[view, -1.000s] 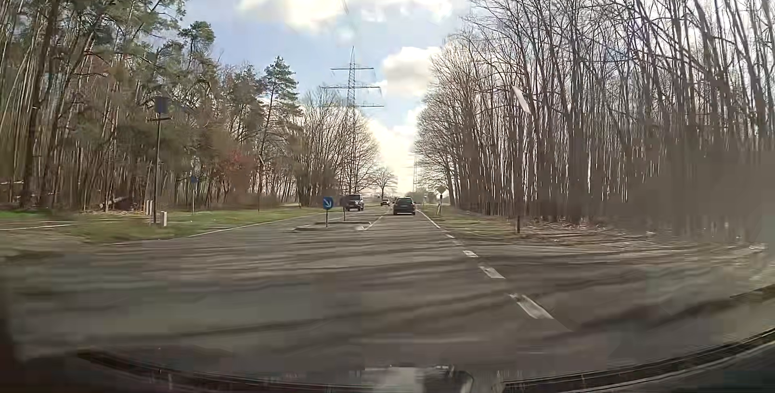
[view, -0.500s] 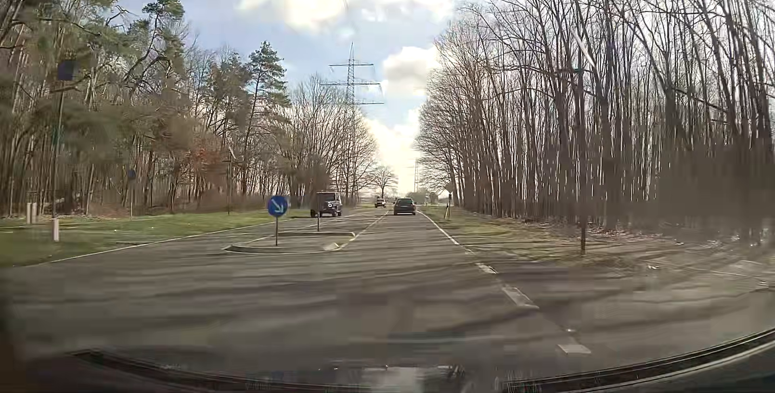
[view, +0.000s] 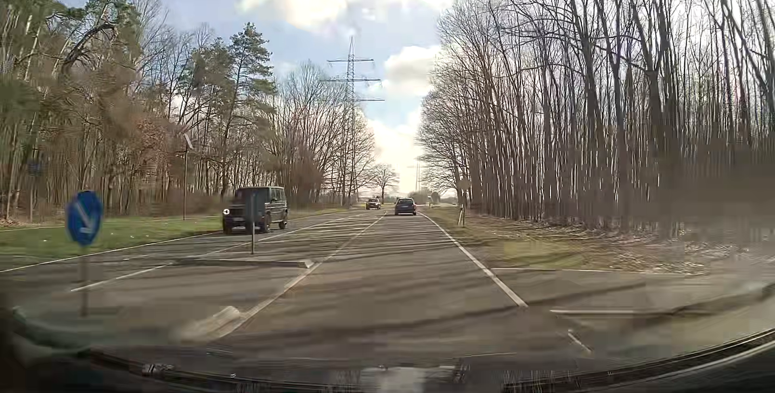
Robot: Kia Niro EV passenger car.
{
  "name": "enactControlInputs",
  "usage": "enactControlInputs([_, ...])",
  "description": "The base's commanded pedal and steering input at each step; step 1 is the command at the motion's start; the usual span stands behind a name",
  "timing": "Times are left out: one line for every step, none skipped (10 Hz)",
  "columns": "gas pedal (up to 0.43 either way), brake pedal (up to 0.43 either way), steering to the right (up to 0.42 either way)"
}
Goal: Follow the waypoints while adhering to traffic rules and regulations
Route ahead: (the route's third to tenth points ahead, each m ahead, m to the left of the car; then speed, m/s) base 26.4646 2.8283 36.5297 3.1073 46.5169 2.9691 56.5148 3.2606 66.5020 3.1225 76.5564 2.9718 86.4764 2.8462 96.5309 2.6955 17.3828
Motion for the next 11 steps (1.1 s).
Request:
enactControlInputs([0.248,0.0,-0.003])
enactControlInputs([0.248,0.0,-0.003])
enactControlInputs([0.248,0.0,-0.003])
enactControlInputs([0.248,0.0,-0.003])
enactControlInputs([0.248,0.0,-0.003])
enactControlInputs([0.248,0.0,-0.003])
enactControlInputs([0.248,0.0,-0.003])
enactControlInputs([0.248,0.0,-0.003])
enactControlInputs([0.248,0.0,-0.003])
enactControlInputs([0.248,0.0,-0.003])
enactControlInputs([0.248,0.0,-0.003])
